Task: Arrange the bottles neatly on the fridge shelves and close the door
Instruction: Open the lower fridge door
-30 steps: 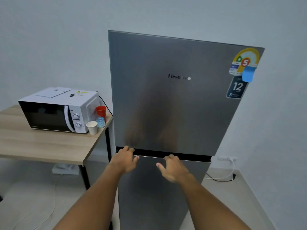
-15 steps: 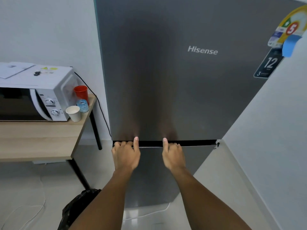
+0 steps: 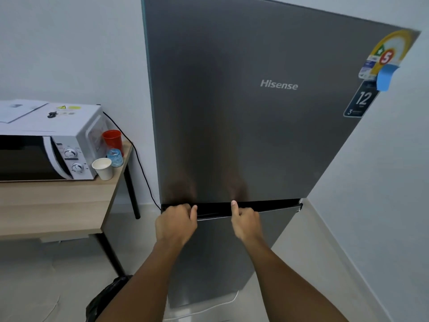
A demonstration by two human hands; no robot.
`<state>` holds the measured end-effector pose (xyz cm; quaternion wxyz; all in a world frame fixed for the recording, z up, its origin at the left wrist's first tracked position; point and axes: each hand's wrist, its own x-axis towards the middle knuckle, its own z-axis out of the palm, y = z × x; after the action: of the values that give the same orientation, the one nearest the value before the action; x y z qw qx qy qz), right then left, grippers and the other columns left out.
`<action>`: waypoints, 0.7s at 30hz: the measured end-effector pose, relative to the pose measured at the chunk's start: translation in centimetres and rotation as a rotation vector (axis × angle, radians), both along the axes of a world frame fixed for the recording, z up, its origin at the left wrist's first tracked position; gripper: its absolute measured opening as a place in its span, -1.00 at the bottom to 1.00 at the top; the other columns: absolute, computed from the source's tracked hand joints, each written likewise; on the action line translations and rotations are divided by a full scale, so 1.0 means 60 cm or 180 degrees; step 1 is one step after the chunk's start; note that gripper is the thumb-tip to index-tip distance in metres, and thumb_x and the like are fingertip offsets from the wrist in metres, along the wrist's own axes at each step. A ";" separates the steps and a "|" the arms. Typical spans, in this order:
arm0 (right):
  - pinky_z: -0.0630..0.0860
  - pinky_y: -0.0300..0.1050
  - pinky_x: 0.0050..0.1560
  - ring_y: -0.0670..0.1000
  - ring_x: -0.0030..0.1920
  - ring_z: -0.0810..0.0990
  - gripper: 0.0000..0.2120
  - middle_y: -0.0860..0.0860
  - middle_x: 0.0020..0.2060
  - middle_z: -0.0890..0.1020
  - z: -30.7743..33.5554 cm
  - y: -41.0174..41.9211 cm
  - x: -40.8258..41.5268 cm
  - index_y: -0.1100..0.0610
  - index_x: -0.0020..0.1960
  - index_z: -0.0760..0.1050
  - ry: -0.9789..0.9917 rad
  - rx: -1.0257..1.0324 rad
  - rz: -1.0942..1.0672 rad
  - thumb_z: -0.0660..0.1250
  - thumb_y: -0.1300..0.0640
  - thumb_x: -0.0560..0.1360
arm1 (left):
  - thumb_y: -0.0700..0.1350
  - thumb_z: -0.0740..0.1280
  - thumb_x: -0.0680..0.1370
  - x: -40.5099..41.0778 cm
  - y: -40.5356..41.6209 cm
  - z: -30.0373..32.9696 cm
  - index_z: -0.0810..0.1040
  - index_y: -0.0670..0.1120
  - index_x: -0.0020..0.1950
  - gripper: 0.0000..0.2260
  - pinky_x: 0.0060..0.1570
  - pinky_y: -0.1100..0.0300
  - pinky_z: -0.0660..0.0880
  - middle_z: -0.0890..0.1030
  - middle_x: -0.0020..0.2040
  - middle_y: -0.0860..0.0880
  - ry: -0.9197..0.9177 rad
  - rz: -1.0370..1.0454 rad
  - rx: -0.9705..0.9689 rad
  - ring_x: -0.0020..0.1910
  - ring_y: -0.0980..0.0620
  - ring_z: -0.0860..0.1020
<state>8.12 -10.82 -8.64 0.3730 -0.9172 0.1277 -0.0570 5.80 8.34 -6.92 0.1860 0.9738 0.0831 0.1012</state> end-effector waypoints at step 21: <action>0.36 -0.02 0.38 0.03 0.55 0.22 -0.10 -0.01 0.56 0.23 0.010 -0.067 -0.195 0.03 0.44 0.38 0.0531 -0.0027 -0.0181 0.22 -0.54 0.31 | -0.17 0.16 0.61 0.005 -0.130 -0.002 0.51 0.02 0.19 -0.77 0.06 0.09 0.49 0.54 0.18 0.01 0.0931 -0.1914 -0.1269 0.12 -0.01 0.55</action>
<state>-3.60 -14.82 -8.05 0.3555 -0.9163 0.1841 0.0086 6.09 0.55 -7.03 0.3792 0.9036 -0.1624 -0.1158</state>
